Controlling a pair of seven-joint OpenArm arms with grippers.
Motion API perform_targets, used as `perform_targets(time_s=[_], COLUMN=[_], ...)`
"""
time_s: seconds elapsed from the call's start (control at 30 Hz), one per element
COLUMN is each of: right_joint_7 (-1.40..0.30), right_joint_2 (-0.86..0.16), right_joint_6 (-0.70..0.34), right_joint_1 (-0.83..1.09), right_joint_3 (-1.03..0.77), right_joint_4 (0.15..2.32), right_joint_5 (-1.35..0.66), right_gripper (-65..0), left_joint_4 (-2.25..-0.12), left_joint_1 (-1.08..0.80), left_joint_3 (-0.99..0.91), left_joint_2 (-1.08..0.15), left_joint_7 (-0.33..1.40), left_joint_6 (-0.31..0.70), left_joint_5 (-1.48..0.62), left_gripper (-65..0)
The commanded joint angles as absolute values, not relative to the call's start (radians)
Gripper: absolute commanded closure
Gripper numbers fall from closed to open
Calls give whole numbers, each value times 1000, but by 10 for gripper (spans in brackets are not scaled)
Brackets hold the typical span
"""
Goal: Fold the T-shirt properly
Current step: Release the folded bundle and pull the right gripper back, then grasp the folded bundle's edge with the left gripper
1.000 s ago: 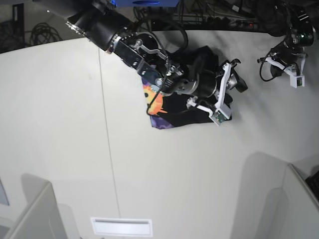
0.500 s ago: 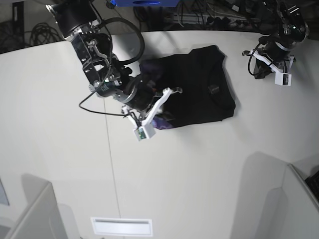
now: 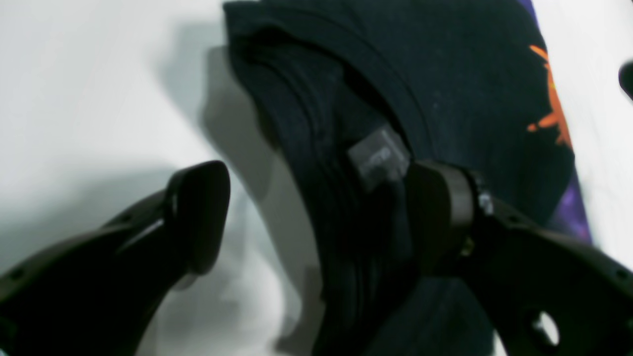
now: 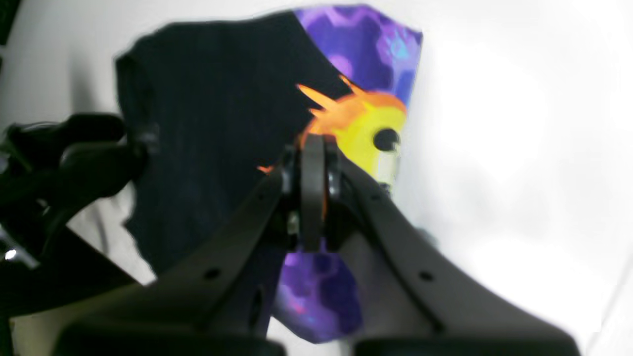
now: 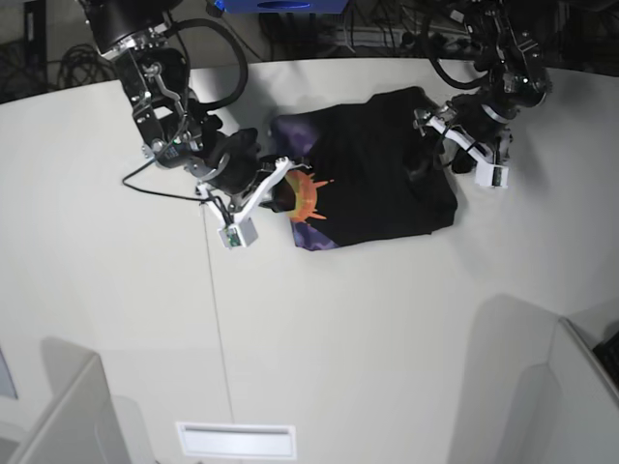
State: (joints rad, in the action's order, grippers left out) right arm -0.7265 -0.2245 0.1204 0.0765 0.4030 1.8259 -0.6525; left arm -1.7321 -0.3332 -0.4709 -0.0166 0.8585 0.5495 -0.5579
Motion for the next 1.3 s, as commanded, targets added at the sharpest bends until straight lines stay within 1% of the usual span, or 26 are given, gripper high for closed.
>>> perform_targets(time_s=[0.0, 0.17, 0.4, 0.43, 0.5, 0.6, 0.67, 0.7, 0.8, 0.97, 1.17, 1.27], right_joint_7=[-707, -707, -707, -707, -705, -668, -633, -621, -613, -610, -610, -608], right_joint_2=[-225, -254, -254, -254, -265, -282, -285, -285, -288, -286, -278, -278], right_joint_6=[111, 111, 111, 111, 111, 111, 111, 111, 111, 111, 111, 111], right_joint_1=[71, 84, 104, 105, 113, 145, 183, 202, 246, 308, 360, 377], right_joint_3=[397, 403, 395, 395, 392, 340, 280, 242, 134, -15, -124, -148], right_joint_4=[1845, 1847, 1847, 1847, 1847, 1847, 1847, 1847, 1837, 1831, 1833, 1833], right_joint_5=[-664, -665, -665, -662, -662, -664, -664, -664, -664, -664, -667, -667], right_gripper=[0, 0, 0, 0, 0, 0, 0, 0, 0, 0, 0, 0], left_joint_4=[-1725, -1641, -1523, -1511, -1489, -1488, -1491, -1491, -1500, -1515, -1495, -1489], left_joint_1=[-323, -269, -209, -205, -200, -189, -183, -180, -174, -131, -30, 18], left_joint_3=[-464, -407, -394, -390, -360, -302, -280, -271, -239, -71, 96, 163], left_joint_2=[-21, -16, 5, 5, -1, -5, -25, -30, -56, -165, -260, -275], left_joint_7=[842, 837, 837, 837, 837, 837, 837, 839, 840, 843, 843, 843], left_joint_6=[553, 553, 550, 550, 549, 547, 547, 538, 456, 378, 372, 375], left_joint_5=[-578, -578, -576, -576, -573, -568, -568, -568, -568, -568, -573, -568], left_gripper=[-533, -533, -528, -510, -408, -163, -33, 0, 0, 0, 0, 0])
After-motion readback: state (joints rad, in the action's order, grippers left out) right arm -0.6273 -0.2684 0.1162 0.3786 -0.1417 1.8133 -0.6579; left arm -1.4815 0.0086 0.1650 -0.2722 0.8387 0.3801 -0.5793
